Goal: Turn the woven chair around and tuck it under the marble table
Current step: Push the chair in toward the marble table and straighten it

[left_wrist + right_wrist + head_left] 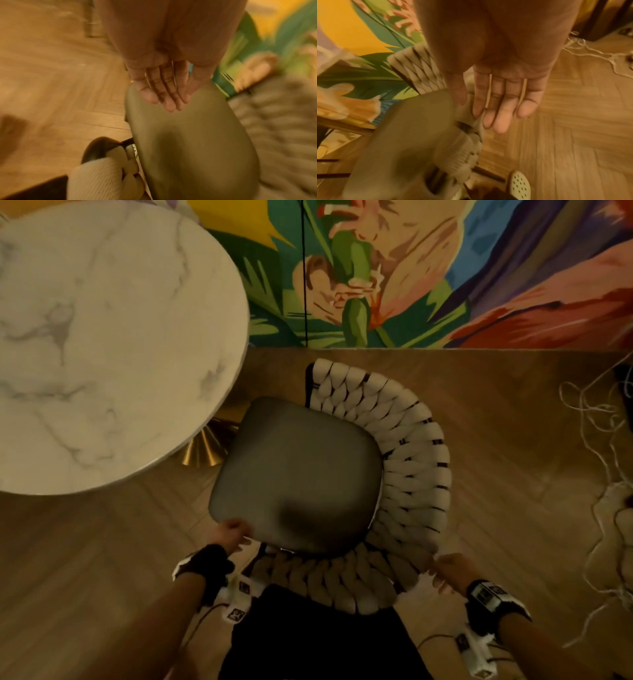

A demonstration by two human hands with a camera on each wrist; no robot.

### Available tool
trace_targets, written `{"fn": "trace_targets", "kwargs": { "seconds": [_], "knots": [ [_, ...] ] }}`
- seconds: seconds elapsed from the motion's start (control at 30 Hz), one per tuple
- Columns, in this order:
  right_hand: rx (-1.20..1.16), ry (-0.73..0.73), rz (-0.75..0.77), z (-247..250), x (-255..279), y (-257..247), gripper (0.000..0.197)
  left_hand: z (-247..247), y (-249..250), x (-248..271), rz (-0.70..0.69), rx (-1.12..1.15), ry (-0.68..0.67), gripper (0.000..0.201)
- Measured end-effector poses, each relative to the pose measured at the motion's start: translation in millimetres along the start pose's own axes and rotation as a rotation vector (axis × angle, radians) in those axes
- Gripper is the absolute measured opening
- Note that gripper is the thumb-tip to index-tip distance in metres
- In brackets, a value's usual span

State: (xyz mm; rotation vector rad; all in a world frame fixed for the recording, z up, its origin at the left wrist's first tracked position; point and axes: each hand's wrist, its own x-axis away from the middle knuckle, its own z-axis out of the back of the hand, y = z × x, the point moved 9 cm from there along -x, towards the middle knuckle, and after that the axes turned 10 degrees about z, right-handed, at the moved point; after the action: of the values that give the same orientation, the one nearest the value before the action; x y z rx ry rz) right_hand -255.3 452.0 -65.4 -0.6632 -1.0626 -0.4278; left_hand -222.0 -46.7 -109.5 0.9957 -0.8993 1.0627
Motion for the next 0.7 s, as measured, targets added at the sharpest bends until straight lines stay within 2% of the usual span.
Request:
{"fn": "trace_targets", "kwargs": {
  "seconds": [0.07,0.13,0.2,0.23,0.3,0.33,0.4,0.53,0.6,0.67,0.7],
  "knots": [
    [-0.097,-0.026,-0.054,-3.3,0.5,25.3,0.034,-2.6,-10.2,17.5,0.051,0.118,0.040,0.021],
    [-0.264,-0.080,-0.109,-30.8,4.7,35.5,0.037,4.8,-27.7,34.0,0.079,0.141,0.051,0.021],
    [-0.438,-0.116,-0.094,-48.5,1.7,24.0,0.032,-0.8,-54.4,46.0,0.094,0.112,0.070,0.022],
    [-0.441,-0.221,-0.022,-30.9,4.6,36.1,0.028,-44.1,-73.2,91.6,0.112,0.204,0.164,0.022],
    [-0.607,-0.193,0.021,-42.0,-6.4,10.3,0.025,-48.6,-102.4,96.8,0.137,0.243,0.200,0.019],
    [-0.627,-0.153,0.010,-44.7,-13.5,4.9,0.028,-56.0,-118.1,99.5,0.170,0.267,0.188,0.019],
    [-0.674,-0.161,0.009,-47.5,-5.5,-6.6,0.035,-74.8,-151.6,96.2,0.251,0.284,0.159,0.019],
    [-0.723,-0.120,0.012,-17.0,-13.5,-11.7,0.042,-117.0,-199.6,112.8,0.411,0.371,0.058,0.021],
    [-0.741,-0.039,0.044,8.5,-53.8,5.3,0.038,-121.4,-201.8,117.2,0.460,0.398,0.047,0.023],
    [-0.706,0.138,0.093,49.3,-143.8,61.8,0.060,-120.8,-190.8,112.0,0.453,0.401,0.062,0.022],
    [-0.719,0.183,0.113,69.9,-160.0,68.9,0.065,-121.3,-179.8,109.0,0.448,0.389,0.052,0.021]
  ]
}}
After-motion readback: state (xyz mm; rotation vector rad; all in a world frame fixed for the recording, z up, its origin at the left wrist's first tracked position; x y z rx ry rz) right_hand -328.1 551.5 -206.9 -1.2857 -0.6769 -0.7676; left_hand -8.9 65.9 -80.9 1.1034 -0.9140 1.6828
